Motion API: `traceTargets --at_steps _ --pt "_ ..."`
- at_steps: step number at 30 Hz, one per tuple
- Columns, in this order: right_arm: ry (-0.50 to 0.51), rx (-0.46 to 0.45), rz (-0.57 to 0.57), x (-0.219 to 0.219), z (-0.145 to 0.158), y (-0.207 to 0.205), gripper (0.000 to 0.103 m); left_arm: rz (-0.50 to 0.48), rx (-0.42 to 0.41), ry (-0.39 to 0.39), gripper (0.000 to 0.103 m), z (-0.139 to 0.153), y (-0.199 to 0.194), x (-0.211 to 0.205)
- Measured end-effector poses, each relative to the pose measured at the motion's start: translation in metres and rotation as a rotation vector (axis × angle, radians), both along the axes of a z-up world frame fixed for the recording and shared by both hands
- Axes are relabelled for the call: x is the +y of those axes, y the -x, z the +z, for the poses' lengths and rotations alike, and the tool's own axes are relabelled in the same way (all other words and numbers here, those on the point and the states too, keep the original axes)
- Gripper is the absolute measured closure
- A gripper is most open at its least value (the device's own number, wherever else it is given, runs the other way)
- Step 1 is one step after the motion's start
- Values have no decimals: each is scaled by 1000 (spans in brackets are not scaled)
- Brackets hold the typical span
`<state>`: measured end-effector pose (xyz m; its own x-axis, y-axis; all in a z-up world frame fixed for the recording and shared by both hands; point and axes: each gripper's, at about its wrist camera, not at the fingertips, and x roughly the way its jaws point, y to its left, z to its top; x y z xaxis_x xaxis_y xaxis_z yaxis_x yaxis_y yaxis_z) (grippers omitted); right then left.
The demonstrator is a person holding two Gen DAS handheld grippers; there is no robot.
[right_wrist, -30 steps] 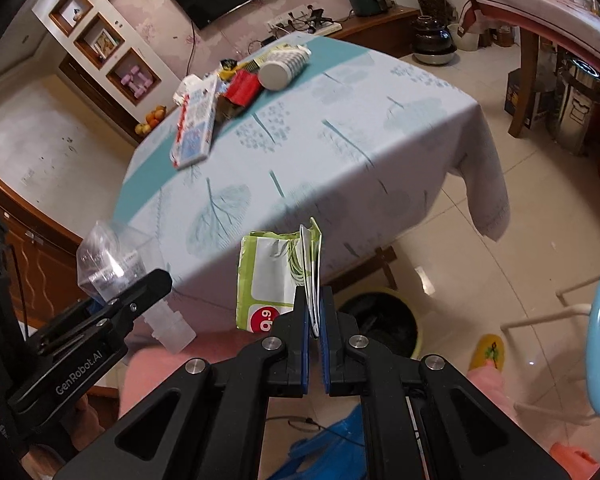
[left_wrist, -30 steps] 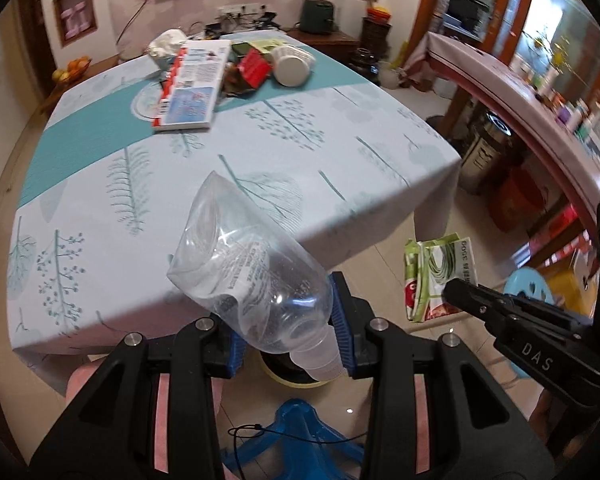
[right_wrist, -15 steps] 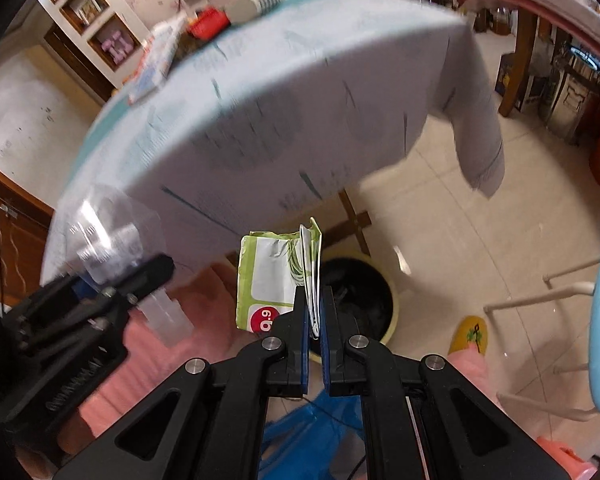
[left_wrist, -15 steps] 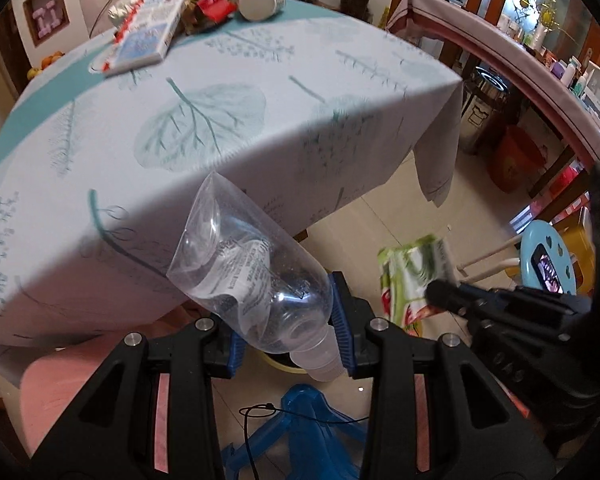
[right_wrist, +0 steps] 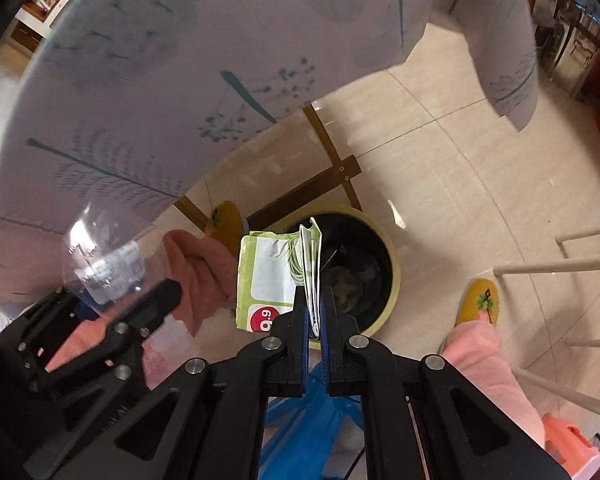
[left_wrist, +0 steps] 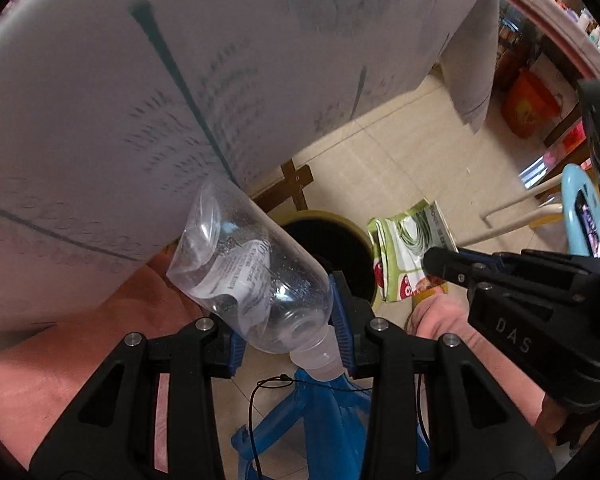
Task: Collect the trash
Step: 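Carry the bottle and snack packet down over the trash bin, then open both tools to drop the bottle and packet into the bin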
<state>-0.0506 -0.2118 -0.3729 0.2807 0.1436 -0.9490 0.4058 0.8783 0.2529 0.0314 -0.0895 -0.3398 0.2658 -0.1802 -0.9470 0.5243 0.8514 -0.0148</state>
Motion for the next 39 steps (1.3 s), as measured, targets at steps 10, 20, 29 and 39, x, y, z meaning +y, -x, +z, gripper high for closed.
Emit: traceTargets --at_steps 10,20,29,39 --pt "-19 26 18 -3 -48 -28 98 -19 -36 -57 70 -39 -12 -14" --pt "-66 53 -3 -16 -86 -36 90 3 16 -54 63 -61 -26 -12" --pt "-83 13 -59 -31 -86 -29 60 9 -3 -60 52 -59 -24 -10" --pt "-73 -2 -80 -34 -63 -18 60 -44 -54 -68 52 -39 -4 -12"
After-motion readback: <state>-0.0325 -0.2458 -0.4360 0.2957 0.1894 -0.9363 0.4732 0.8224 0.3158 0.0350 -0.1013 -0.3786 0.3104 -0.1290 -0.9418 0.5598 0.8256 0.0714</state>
